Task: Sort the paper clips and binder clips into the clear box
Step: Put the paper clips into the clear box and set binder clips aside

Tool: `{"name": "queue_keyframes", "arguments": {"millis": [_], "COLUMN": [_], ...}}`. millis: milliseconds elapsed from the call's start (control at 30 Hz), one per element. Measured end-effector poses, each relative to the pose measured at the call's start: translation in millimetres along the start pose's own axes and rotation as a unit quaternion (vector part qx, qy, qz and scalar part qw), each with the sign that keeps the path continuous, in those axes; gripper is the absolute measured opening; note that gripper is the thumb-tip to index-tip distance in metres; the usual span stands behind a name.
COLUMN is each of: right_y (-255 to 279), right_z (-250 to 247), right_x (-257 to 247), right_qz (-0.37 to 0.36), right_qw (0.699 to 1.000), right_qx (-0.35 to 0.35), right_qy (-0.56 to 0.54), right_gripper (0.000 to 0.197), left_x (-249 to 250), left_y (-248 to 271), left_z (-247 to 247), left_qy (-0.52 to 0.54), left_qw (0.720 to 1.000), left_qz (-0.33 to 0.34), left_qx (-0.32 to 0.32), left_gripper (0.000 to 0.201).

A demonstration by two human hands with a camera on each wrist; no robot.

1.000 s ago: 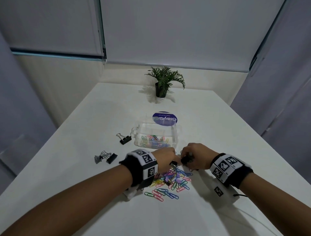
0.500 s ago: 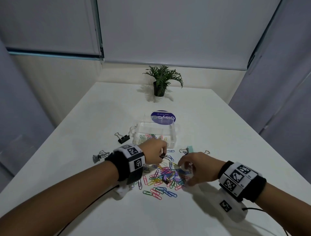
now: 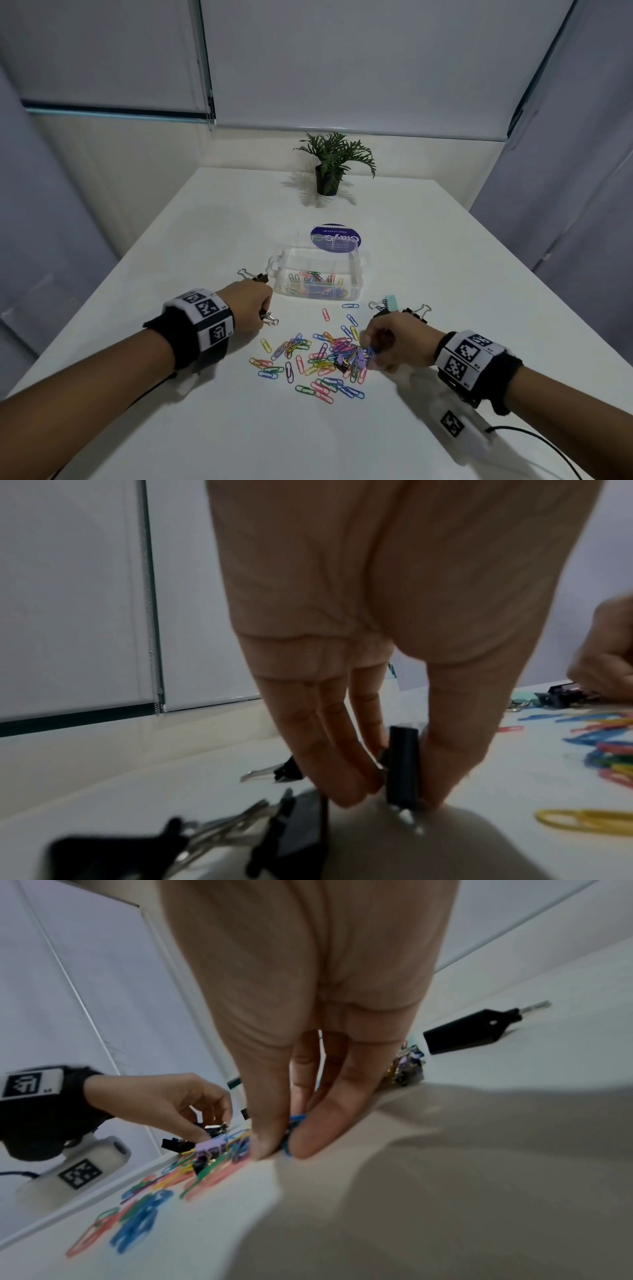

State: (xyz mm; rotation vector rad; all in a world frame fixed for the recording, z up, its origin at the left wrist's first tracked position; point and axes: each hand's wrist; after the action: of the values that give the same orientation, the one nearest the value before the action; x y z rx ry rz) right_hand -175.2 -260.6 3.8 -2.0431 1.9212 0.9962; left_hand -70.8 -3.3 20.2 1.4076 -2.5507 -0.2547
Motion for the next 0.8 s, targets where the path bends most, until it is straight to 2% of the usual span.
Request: {"name": "queue_keyframes", "arguments": {"millis": [67, 200, 300, 367, 433, 500, 667, 800], "right_y": [0.9, 3.2, 4.4, 4.1, 4.0, 4.1, 1.8, 2.1], "right_z": [-0.7, -3.7, -5.0, -6.1, -6.4, -5.6, -1.1, 1.9], "right_x": [1.6, 0.9, -1.0, -1.9, -4.4, -7.1, -11.9, -13.0], "right_qz": [0.001, 0.009, 0.016, 0.011, 0.010, 0.011, 0.028, 0.033], "right_qw": [1.000, 1.000, 0.999, 0.996, 0.994, 0.991, 0.989, 0.987], "right_qx": [-0.003, -0.012, -0.015, -0.015, -0.016, -0.012, -0.009, 0.010], "right_qy": [-0.008, 0.013, 0.049, 0.089, 0.110, 0.135, 0.145, 0.159], "right_gripper": [0.025, 0.025, 0.023, 0.027, 0.028, 0.016, 0.016, 0.017], "left_x": [-3.7, 3.7, 18.1, 24.8, 27.0, 27.7, 38.9, 52.8], "left_y": [1.6, 12.3, 29.0, 39.3, 45.5, 45.2, 33.8, 24.9], "left_z": [1.8, 3.4, 8.3, 17.1, 24.9, 27.5, 25.9, 26.1], "left_qy": [0.008, 0.032, 0.065, 0.046, 0.042, 0.059, 0.114, 0.126], "left_qw": [1.000, 0.998, 0.997, 0.997, 0.997, 0.997, 0.992, 0.988], "left_qz": [-0.008, 0.026, 0.035, 0.029, 0.018, 0.014, 0.046, 0.079], "left_qx": [-0.001, 0.055, 0.005, -0.048, -0.063, -0.056, -0.034, -0.047], "left_gripper": [0.028, 0.041, 0.044, 0.054, 0.062, 0.060, 0.048, 0.058]}}
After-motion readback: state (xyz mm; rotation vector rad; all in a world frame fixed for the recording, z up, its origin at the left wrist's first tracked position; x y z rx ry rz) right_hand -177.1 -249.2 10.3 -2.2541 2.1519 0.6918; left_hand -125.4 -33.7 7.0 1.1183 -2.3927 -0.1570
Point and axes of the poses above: each hand's wrist, its own y-axis away from the middle knuckle, its own z-axis out of the palm, x = y × z, and after that the axes turned 1 degree about y, right-handed
